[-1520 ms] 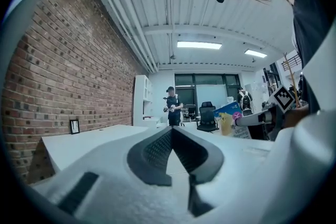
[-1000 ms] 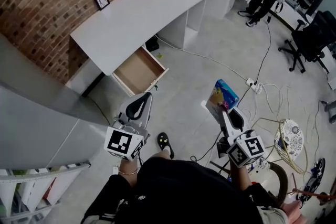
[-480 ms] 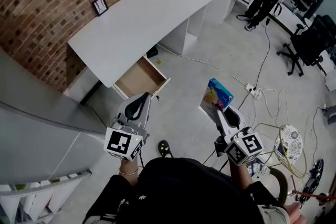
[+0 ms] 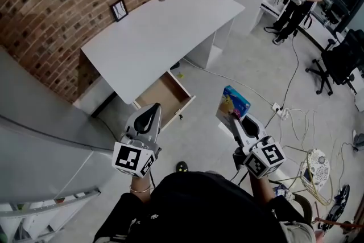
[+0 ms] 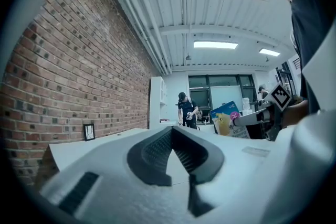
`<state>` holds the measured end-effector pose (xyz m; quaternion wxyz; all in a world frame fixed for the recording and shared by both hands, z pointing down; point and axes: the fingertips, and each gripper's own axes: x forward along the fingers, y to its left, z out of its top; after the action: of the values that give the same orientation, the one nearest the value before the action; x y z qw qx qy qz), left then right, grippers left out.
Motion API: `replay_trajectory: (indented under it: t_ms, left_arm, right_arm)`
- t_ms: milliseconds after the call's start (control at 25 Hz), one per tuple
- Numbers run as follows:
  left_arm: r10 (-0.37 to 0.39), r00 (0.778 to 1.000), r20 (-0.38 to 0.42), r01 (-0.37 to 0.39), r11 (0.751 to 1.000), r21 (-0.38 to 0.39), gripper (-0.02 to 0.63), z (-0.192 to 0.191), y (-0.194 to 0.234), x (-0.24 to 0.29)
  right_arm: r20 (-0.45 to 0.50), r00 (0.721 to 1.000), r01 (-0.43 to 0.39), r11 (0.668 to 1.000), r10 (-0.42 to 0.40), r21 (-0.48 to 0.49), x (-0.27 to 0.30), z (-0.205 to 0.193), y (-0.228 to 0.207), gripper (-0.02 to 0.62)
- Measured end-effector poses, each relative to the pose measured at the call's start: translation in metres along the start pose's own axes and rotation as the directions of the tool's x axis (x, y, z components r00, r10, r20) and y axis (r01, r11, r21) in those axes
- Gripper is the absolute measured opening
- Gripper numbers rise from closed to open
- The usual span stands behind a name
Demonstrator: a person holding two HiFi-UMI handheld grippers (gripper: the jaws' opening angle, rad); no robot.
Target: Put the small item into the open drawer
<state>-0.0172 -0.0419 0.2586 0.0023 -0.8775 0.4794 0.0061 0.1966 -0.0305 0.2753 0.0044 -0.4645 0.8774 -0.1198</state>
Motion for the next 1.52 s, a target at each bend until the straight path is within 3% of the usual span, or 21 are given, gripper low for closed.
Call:
replay_trajectory:
  t_ms: [320, 600, 800, 1080, 1280, 1520]
  left_arm:
    - [0.133, 0.991, -0.013, -0.134, 0.991, -0.016, -0.003, -0.009, 0.041, -0.030]
    - [0.281, 0.959, -0.021, -0.282, 0.959, -0.019, -0.003, -0.014, 0.064, -0.049]
    - [0.416, 0.909, -0.029, -0.417, 0.909, -0.013, -0.003, -0.014, 0.075, -0.052]
    - [0.526, 0.850, -0.038, -0.526, 0.851, 0.006, -0.003, -0.005, 0.084, -0.032]
    - [0.577, 0.816, -0.030, -0.575, 0.816, 0.058, -0.005, 0.004, 0.079, -0.010]
    - [0.620, 0.784, -0.031, -0.619, 0.784, 0.040, -0.008, -0.001, 0.075, 0.007]
  right_arm:
    - [-0.055, 0.991, -0.120, 0.993, 0.120, -0.008, 0.050, -0.007, 0.025, 0.097]
    - [-0.091, 0.957, -0.277, 0.961, 0.274, -0.018, 0.095, -0.006, 0.037, 0.097]
    - [-0.129, 0.897, -0.428, 0.903, 0.422, -0.025, 0.134, 0.000, 0.038, 0.097]
    - [-0.182, 0.816, -0.560, 0.829, 0.549, -0.008, 0.178, 0.008, 0.027, 0.097]
    - [-0.193, 0.773, -0.613, 0.790, 0.604, 0.020, 0.201, 0.013, 0.007, 0.097]
    - [-0.221, 0.716, -0.672, 0.740, 0.662, 0.038, 0.227, 0.005, -0.009, 0.097]
